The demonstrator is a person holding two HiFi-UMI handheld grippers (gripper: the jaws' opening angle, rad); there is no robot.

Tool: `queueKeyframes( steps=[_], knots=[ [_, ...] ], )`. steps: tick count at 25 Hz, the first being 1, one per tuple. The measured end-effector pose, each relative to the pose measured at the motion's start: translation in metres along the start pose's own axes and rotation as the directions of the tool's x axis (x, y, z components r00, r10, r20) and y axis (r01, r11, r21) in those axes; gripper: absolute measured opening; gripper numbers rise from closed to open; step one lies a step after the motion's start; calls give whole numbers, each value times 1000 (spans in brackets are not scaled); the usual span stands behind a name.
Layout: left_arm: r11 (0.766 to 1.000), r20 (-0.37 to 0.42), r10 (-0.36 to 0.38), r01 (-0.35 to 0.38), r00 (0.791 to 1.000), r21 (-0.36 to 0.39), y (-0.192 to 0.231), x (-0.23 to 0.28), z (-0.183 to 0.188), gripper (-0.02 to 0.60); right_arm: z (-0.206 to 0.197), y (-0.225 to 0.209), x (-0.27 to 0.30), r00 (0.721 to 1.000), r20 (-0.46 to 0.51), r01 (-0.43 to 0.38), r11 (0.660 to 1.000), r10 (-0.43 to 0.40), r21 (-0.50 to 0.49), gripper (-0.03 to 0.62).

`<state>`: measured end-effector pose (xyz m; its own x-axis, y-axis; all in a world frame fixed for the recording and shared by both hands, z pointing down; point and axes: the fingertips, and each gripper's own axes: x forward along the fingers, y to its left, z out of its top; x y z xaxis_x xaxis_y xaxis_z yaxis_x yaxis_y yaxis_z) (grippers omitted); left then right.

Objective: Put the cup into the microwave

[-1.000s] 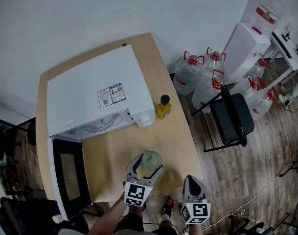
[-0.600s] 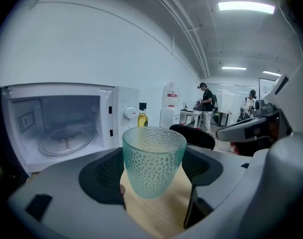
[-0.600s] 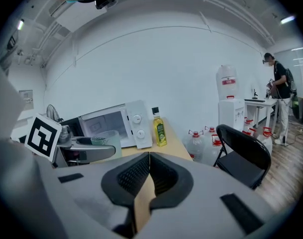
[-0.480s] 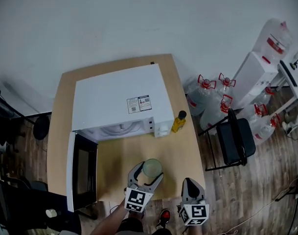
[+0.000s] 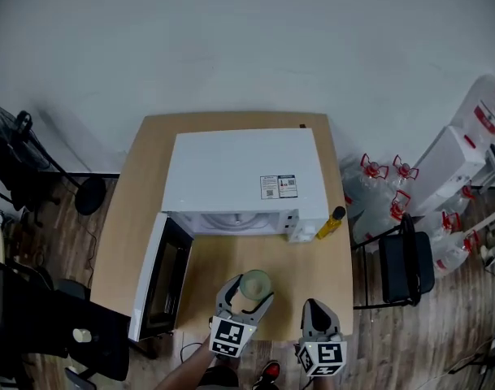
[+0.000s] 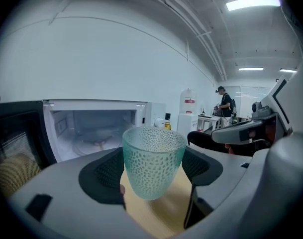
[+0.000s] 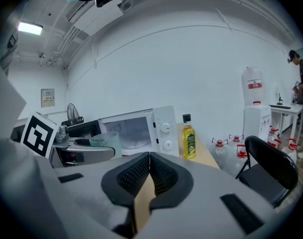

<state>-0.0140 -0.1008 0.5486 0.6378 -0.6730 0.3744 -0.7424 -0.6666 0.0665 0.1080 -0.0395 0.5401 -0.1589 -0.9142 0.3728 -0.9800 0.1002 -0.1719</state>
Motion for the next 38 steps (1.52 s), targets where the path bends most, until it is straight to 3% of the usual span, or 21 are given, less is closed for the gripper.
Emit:
queueKeyframes(
  steps=[8,16,27,38],
  knots=[
    [993,17,113,-112,993,-38,48,-13,5,379,12,36,36,995,-8,-101,993,101,-55,18],
    [982,16,180,-179,983,-64,90,-12,5,379,22,60,79,985,-21,-174,981,173,-83,18],
    [973,11,215,-213,977,-93,136,11,4,379,31,80,136,974,-41,-226,970,223,-94,18],
    [972,7,212,-210,977,-105,168,44,4,379,25,83,176,972,-69,-228,971,223,-73,18]
  ],
)
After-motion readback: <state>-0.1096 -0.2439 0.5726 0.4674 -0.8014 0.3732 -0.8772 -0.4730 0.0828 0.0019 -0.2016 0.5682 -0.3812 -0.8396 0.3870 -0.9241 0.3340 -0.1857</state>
